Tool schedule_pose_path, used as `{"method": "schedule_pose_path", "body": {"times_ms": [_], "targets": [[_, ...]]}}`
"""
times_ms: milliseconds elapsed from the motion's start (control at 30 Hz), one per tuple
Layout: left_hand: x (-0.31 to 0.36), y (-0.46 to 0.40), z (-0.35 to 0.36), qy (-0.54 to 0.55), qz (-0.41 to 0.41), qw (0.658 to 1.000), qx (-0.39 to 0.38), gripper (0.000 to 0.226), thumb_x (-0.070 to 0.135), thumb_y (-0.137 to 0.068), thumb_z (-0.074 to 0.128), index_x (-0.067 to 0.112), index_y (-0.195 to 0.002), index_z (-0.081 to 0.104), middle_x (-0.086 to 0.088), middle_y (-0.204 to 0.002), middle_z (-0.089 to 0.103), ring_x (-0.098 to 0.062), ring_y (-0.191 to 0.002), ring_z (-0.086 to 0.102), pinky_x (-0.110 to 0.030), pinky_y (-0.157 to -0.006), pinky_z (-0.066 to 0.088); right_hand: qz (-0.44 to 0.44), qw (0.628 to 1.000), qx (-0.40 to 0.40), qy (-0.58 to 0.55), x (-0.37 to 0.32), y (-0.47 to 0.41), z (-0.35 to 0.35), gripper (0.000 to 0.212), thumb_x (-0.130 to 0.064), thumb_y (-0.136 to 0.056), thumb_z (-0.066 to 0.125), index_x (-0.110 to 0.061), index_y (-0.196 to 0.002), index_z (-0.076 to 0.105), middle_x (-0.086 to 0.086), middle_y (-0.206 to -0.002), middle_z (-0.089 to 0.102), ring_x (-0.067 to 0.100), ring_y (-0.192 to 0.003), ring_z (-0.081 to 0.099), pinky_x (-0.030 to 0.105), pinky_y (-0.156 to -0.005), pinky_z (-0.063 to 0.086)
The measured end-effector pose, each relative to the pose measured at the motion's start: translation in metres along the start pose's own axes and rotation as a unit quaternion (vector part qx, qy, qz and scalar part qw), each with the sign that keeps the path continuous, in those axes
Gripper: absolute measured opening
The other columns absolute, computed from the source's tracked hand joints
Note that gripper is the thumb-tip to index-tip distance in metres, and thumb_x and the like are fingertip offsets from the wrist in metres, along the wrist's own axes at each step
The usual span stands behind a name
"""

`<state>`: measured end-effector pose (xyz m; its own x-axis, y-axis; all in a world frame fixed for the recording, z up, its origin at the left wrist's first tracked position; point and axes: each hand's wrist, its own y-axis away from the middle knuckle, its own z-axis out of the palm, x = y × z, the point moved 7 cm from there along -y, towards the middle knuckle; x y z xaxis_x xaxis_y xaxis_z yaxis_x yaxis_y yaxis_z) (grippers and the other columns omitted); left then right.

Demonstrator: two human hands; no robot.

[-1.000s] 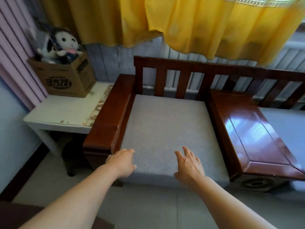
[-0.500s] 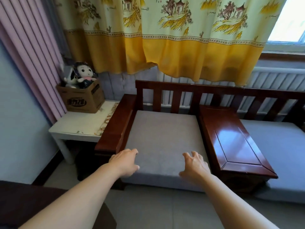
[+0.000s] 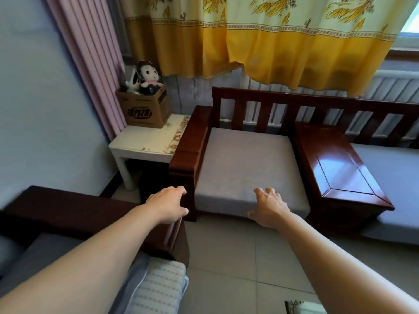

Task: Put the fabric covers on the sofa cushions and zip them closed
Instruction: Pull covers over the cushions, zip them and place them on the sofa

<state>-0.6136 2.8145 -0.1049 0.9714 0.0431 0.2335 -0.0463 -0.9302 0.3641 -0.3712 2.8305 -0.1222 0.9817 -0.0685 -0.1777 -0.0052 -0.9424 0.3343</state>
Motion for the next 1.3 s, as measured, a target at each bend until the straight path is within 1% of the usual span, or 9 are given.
{"method": "schedule_pose_path", "body": {"times_ms": [333,467,633,733,833,933,1033,1167,1300], "targets": [[-0.139,0.112,0.032,0.063,-0.147,0.987,0.009,0.059,0.038,-0.089,0.058,0.022,-0.141,0.034,-0.002,-0.139,0.042,-0.022,-0.125,0.044,-0.038,-0.100,0.040,-0.136,0.989,-0.040,0.036,-0.132,0.046,0.062,0.065,-0.032,-0.085,0.061,-0.017,-0.140,0.030,0.015,-0.139,0.034,0.034,-0.128,0.036,0.044,-0.100,0.038],[-0.169,0.154,0.055,0.087,-0.202,0.975,0.010,0.059,0.038,-0.090,0.056,0.021,-0.141,0.033,-0.002,-0.142,0.040,-0.022,-0.128,0.041,-0.034,-0.095,0.037,-0.199,0.978,-0.056,0.037,-0.173,0.062,0.083,0.068,-0.033,-0.085,0.061,-0.017,-0.142,0.028,0.015,-0.142,0.032,0.034,-0.130,0.033,0.045,-0.102,0.036],[-0.191,0.200,0.103,0.116,-0.254,0.960,-0.002,0.060,0.035,-0.088,0.059,0.019,-0.140,0.036,-0.005,-0.143,0.042,-0.023,-0.128,0.042,-0.035,-0.103,0.038,-0.243,0.964,-0.091,0.054,-0.203,0.089,0.125,0.063,-0.032,-0.083,0.061,-0.017,-0.138,0.032,0.014,-0.141,0.032,0.033,-0.128,0.034,0.043,-0.102,0.035],[-0.204,0.227,0.131,0.137,-0.279,0.950,-0.021,0.060,0.035,-0.088,0.059,0.018,-0.141,0.035,-0.004,-0.142,0.043,-0.022,-0.126,0.045,-0.036,-0.101,0.040,-0.255,0.958,-0.113,0.061,-0.215,0.105,0.150,0.065,-0.034,-0.083,0.062,-0.018,-0.138,0.031,0.013,-0.141,0.031,0.033,-0.129,0.034,0.043,-0.103,0.035],[-0.218,0.244,0.150,0.142,-0.287,0.947,-0.026,0.060,0.036,-0.088,0.059,0.018,-0.141,0.035,-0.006,-0.141,0.045,-0.024,-0.125,0.046,-0.034,-0.100,0.040,-0.268,0.954,-0.118,0.069,-0.223,0.120,0.170,0.067,-0.035,-0.085,0.062,-0.017,-0.140,0.028,0.012,-0.142,0.030,0.031,-0.129,0.035,0.042,-0.103,0.036],[-0.228,0.254,0.167,0.148,-0.283,0.947,-0.028,0.062,0.034,-0.089,0.058,0.017,-0.143,0.032,-0.006,-0.145,0.040,-0.023,-0.130,0.042,-0.030,-0.102,0.037,-0.266,0.954,-0.120,0.073,-0.225,0.134,0.190,0.072,-0.037,-0.087,0.061,-0.019,-0.145,0.022,0.010,-0.145,0.029,0.029,-0.131,0.034,0.041,-0.104,0.036],[-0.238,0.256,0.192,0.146,-0.268,0.951,-0.041,0.058,0.036,-0.088,0.058,0.018,-0.139,0.037,-0.006,-0.143,0.042,-0.024,-0.129,0.043,-0.035,-0.103,0.039,-0.240,0.960,-0.126,0.073,-0.220,0.147,0.215,0.066,-0.033,-0.088,0.060,-0.018,-0.142,0.026,0.009,-0.142,0.033,0.028,-0.128,0.038,0.040,-0.102,0.039],[-0.252,0.255,0.234,0.127,-0.231,0.962,-0.077,0.055,0.036,-0.090,0.055,0.017,-0.138,0.037,-0.007,-0.143,0.041,-0.026,-0.129,0.043,-0.038,-0.103,0.039,-0.200,0.967,-0.142,0.074,-0.215,0.162,0.266,0.057,-0.029,-0.089,0.059,-0.017,-0.137,0.031,0.010,-0.140,0.035,0.028,-0.126,0.040,0.040,-0.098,0.043],[-0.273,0.242,0.286,0.096,-0.212,0.968,-0.091,0.058,0.032,-0.090,0.053,0.015,-0.141,0.032,-0.009,-0.143,0.042,-0.029,-0.128,0.044,-0.037,-0.101,0.039,-0.195,0.967,-0.154,0.061,-0.227,0.165,0.330,0.061,-0.029,-0.090,0.058,-0.016,-0.140,0.027,0.010,-0.140,0.034,0.027,-0.124,0.041,0.038,-0.097,0.043]]}}
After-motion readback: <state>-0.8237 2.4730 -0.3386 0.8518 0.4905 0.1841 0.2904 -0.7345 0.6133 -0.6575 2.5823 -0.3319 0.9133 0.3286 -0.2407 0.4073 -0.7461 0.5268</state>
